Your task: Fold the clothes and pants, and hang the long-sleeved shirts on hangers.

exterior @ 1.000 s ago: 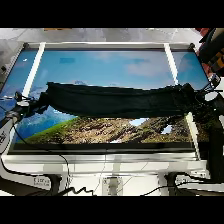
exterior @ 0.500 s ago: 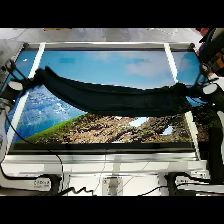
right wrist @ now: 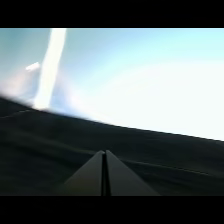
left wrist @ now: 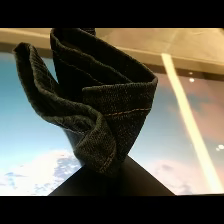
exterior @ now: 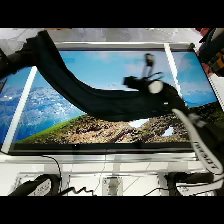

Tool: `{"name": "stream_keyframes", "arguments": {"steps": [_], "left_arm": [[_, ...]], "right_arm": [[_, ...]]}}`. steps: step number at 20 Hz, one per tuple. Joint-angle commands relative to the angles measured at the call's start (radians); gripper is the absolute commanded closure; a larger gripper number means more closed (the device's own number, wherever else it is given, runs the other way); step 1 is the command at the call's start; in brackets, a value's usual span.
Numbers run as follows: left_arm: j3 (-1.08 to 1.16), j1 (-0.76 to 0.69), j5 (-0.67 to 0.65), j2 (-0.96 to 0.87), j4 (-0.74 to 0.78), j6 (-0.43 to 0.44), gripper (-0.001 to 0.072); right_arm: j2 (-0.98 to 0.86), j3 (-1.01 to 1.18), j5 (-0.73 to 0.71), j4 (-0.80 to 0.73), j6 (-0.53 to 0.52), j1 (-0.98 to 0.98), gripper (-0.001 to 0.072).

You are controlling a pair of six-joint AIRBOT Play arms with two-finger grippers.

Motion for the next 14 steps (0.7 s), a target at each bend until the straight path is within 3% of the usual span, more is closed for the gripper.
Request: {"name": "stream_keyframes", "arguments": {"steps": [1, 7, 11, 14], "left_arm": [[0.003, -0.051, -0.05, 0.072, 0.002, -0.02, 0.068], [0.001, -0.117, -0.097, 0.021, 0.002, -0.019, 0.068], [0.0, -0.149, -0.101, -0.025, -0.002, -0.02, 0.068], [0.0, -0.18, -0.102, -0.068, -0.037, -0.024, 0.068]], "right_arm": [[-0.164, 0.194, 0.023, 0.037, 0.112, 0.244, 0.067], [-0.251, 0.324, 0.056, 0.043, 0.111, 0.446, 0.067], [-0.248, 0.324, 0.176, 0.02, 0.1, 0.415, 0.067], [-0.235, 0.325, 0.273, -0.089, 0.1, 0.313, 0.067]]}}
